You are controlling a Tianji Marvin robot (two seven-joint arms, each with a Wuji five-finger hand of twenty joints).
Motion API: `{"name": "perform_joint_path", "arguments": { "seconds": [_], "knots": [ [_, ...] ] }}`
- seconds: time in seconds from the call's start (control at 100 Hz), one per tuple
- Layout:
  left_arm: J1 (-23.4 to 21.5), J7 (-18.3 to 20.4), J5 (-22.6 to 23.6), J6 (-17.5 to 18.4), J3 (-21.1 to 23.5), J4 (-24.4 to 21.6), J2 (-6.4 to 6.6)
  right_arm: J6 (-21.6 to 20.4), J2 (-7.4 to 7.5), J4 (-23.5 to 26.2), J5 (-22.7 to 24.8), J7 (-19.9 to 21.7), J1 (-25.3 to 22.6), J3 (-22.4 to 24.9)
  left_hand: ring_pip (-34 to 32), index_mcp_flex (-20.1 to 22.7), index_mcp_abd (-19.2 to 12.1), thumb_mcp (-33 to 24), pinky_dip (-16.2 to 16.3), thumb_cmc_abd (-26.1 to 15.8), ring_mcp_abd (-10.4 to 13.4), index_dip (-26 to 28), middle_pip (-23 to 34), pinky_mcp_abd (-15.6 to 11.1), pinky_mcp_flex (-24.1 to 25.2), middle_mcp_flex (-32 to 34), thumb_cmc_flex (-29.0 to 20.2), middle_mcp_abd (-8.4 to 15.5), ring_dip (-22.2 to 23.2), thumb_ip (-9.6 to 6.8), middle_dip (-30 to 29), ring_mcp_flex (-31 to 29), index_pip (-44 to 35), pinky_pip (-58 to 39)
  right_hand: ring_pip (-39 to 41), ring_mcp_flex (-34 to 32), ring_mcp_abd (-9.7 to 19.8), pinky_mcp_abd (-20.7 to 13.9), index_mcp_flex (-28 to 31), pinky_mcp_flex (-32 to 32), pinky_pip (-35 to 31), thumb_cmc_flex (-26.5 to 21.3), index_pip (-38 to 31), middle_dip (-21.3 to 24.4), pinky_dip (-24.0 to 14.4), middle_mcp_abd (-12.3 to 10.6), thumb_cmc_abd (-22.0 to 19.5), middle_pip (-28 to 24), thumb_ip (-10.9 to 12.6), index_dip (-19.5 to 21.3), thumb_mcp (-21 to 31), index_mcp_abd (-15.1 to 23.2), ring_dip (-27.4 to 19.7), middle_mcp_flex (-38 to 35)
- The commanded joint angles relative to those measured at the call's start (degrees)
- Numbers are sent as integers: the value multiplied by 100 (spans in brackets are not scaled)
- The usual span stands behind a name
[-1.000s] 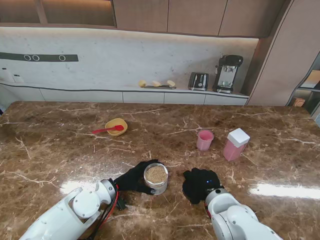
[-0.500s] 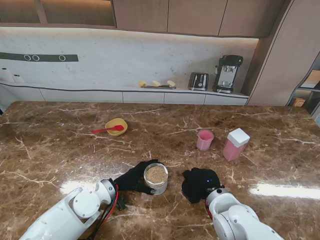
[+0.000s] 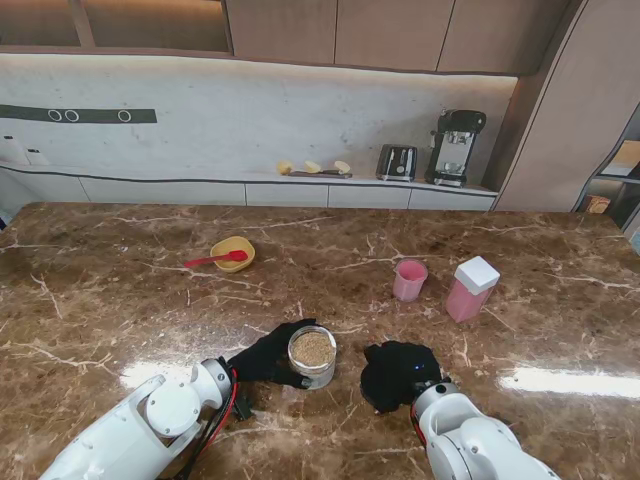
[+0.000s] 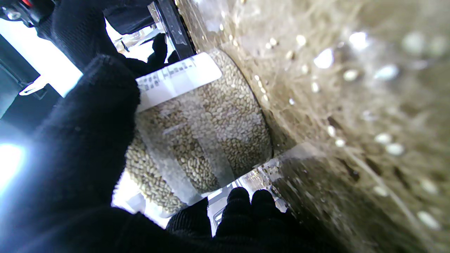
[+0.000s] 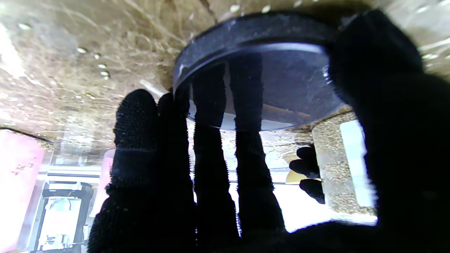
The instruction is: Measure grain into the airtight container
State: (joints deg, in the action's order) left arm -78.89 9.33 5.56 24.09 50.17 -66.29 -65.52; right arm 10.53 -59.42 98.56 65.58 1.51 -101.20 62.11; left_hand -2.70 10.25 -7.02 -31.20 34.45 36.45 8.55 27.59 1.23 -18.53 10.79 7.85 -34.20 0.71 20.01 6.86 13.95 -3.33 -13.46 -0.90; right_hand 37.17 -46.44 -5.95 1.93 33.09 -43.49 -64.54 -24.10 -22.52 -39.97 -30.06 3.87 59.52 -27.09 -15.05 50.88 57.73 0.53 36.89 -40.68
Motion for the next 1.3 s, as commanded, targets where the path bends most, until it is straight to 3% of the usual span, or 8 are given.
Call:
{"name": "perform_joint_path", "arguments": {
  "seconds": [0.0, 0.17, 0.35, 0.65, 0.8, 1.0, 1.19, 1.29],
  "knots": [
    [-144, 39, 29, -137, -59, 267, 30, -6, -14, -79, -23, 86, -127, -23, 29, 69, -277, 83, 504, -215, -1285, 61, -94, 2445, -585, -128, -116, 10, 65, -176, 38, 143, -887, -924, 390, -616, 966, -196, 574, -13, -204, -929, -964, -250, 88, -939, -773, -672, 607, 227, 1277, 496, 205, -754],
    [-142, 36, 20, -133, -59, 275, 27, -37, -23, -78, -20, -2, -124, -3, 28, 66, -257, 89, 514, -214, -1296, 44, -98, 2457, -582, -129, -124, 4, 67, -180, 29, 141, -862, -925, 373, -626, 969, -198, 563, -25, -219, -920, -963, -305, 101, -926, -778, -636, 568, 205, 1293, 477, 243, -746],
    [-139, 30, 15, -125, -50, 281, 24, -158, -4, -152, 73, -38, -94, -36, 19, 53, -245, 106, 529, -224, -1302, 21, -95, 2468, -582, -125, -107, 11, 82, -180, 29, 141, -825, -933, 169, -489, 944, -144, 394, 95, -126, -641, -795, -169, 156, -878, -577, -494, 732, 60, 1347, 389, 108, -569],
    [-148, 39, 7, -135, -35, 276, 26, -248, 52, -308, 180, 170, -26, -162, 17, 43, -229, 142, 564, -253, -1300, -14, -98, 2481, -571, -128, -111, 8, 97, -189, 22, 143, -768, -948, -276, 139, 800, 255, -54, 806, 266, -428, -554, -87, 144, -908, -354, -350, 871, 35, 1852, 335, -67, -60],
    [-147, 59, 23, -150, -33, 270, 36, -262, 73, -416, 165, 261, 35, -264, 21, 72, -189, 159, 566, -227, -1305, -36, -95, 2479, -572, -128, -114, 5, 97, -190, 24, 144, -742, -942, -416, 79, 760, 240, -20, 761, 300, -425, -464, -43, 77, -879, -329, -238, 861, 48, 1819, 364, -120, -24],
    [-175, 102, 89, -212, -2, 212, 67, -265, 88, -483, 139, 322, 66, -336, 18, 236, 81, 108, 551, -180, -1312, -137, -87, 2483, -578, -125, -141, -7, 102, -192, 33, 142, -675, -921, -617, -38, 711, 227, -4, 626, 304, -401, -122, 170, 62, -762, -10, 36, 653, -164, 1413, 400, -217, 128],
    [-180, 112, 120, -218, 2, 203, 77, -267, 104, -467, 160, 448, 70, -356, 18, 267, 33, 91, 551, -188, -1309, -197, -85, 2485, -579, -128, -122, -4, 104, -184, 46, 143, -652, -919, -647, -175, 711, 144, 98, 447, 221, -479, -150, 253, 62, -736, 194, 43, 593, -262, 1377, 411, -233, 108],
    [-179, 120, 117, -215, -1, 204, 79, -273, 101, -519, 154, 374, 80, -383, 19, 254, -11, 105, 557, -206, -1308, -201, -89, 2485, -577, -127, -98, -4, 105, -180, 44, 144, -668, -924, -566, -310, 735, 103, 180, 286, 161, -757, -467, 147, 125, -771, -121, -166, 752, -83, 1643, 459, -197, -4]
  ]
}}
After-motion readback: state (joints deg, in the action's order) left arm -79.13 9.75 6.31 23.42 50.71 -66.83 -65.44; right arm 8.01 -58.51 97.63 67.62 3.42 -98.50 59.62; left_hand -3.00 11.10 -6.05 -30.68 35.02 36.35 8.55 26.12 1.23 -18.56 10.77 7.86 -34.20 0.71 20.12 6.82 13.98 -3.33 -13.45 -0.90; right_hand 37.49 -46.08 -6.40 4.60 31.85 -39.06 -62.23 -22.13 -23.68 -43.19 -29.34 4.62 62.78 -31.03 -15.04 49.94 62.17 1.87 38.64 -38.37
